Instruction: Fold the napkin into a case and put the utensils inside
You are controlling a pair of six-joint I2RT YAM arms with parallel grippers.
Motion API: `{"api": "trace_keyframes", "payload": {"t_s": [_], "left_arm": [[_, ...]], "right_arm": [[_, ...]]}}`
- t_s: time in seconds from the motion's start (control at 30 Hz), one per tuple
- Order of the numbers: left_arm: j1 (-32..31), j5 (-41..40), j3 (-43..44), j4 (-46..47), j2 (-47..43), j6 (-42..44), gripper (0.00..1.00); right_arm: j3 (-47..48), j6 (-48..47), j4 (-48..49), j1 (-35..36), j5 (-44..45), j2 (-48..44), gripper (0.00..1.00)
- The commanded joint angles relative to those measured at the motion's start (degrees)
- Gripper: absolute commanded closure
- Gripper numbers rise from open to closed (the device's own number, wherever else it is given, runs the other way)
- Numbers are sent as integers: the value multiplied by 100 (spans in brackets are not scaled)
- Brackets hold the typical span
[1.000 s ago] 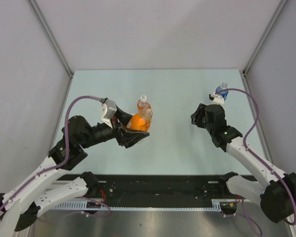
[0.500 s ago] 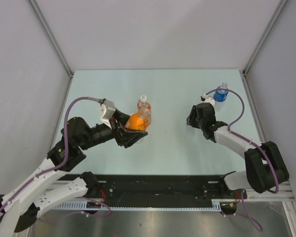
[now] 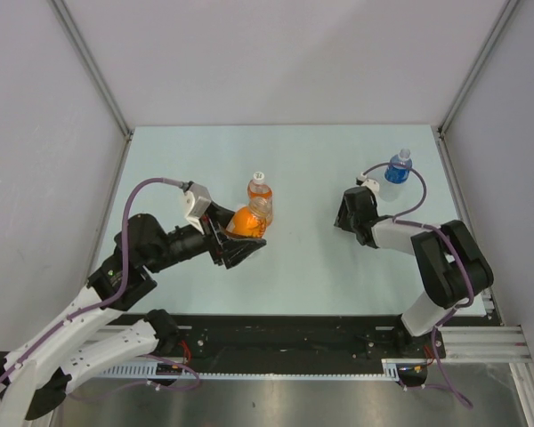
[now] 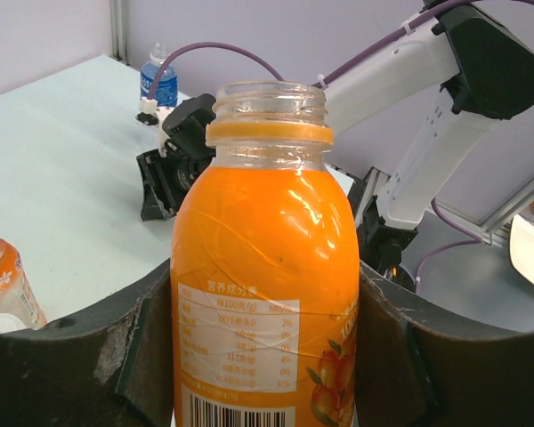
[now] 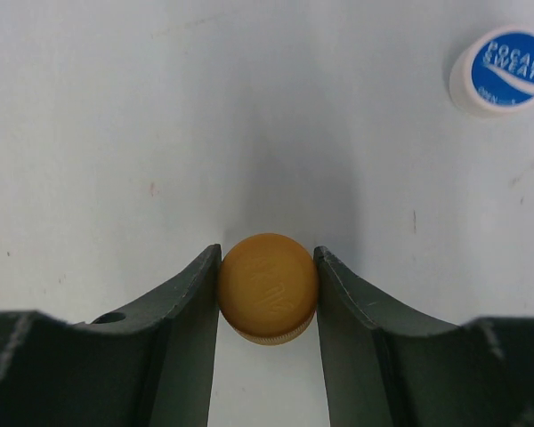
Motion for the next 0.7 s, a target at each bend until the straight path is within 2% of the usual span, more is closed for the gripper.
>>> {"api": "trace_keyframes", "payload": {"t_s": [0.0, 0.3, 0.5, 0.67], "left_arm": [[22, -141, 20, 72, -31, 60, 100], [22, -211, -6, 46, 13, 52, 99], [22, -229, 11, 37, 66, 78, 98], [22, -185, -24, 63, 101, 78, 97]], "right_arm": [[370, -4, 258, 6, 349, 377, 100], [791, -92, 30, 120, 463, 966, 99], [933, -118, -138, 217, 578, 1089, 86], [959, -83, -261, 235, 595, 1098, 79]]}}
